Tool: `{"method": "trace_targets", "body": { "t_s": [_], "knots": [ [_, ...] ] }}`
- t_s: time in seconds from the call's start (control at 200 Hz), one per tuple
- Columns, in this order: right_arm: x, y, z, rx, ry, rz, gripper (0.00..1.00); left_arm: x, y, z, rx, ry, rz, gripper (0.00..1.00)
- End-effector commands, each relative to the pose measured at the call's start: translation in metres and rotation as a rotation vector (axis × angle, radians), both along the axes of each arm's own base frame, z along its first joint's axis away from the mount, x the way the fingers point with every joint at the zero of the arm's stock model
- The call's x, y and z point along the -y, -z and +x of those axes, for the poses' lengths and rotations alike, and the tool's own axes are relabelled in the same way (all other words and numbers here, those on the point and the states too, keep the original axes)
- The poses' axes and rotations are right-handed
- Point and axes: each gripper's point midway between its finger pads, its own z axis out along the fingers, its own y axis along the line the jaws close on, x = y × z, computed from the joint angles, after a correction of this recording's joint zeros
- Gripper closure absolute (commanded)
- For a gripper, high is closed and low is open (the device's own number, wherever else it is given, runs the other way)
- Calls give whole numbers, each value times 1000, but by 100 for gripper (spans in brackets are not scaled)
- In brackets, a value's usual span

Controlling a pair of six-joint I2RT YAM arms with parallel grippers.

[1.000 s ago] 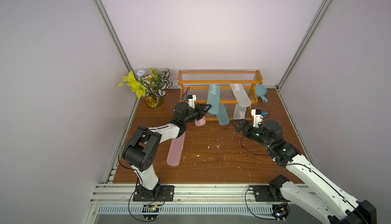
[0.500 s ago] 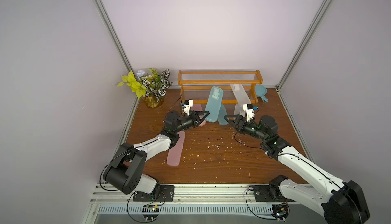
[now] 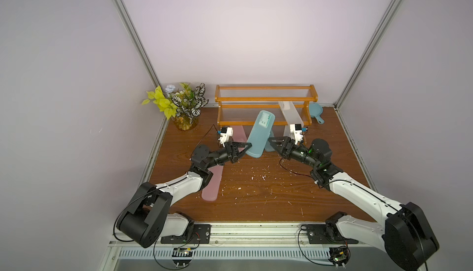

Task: Remove the pencil cases from the shelf
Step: Pick up the pencil case from the shelf, then place the pencil case at the center of the board.

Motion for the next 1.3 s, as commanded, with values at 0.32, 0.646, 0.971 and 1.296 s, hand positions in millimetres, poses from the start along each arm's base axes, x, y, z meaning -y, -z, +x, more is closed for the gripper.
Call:
{"method": "trace_targets", "body": {
  "t_s": [0.32,0.646,0.971,1.296],
  "knots": [
    [-15,-56,8,130,-73,118,44,3,-39,-30,85,130,-206,98],
    [-19,-57,11,119,-81,134,59,10,-39,-23,99,108,-182,99],
    [-18,-53,7,106,-92,150,73,13,-28,-19,88,78,-107,81],
    [-11,-19,-6,51,-74,59,75,8,2,-9,22,-32,52,25]
  ]
}}
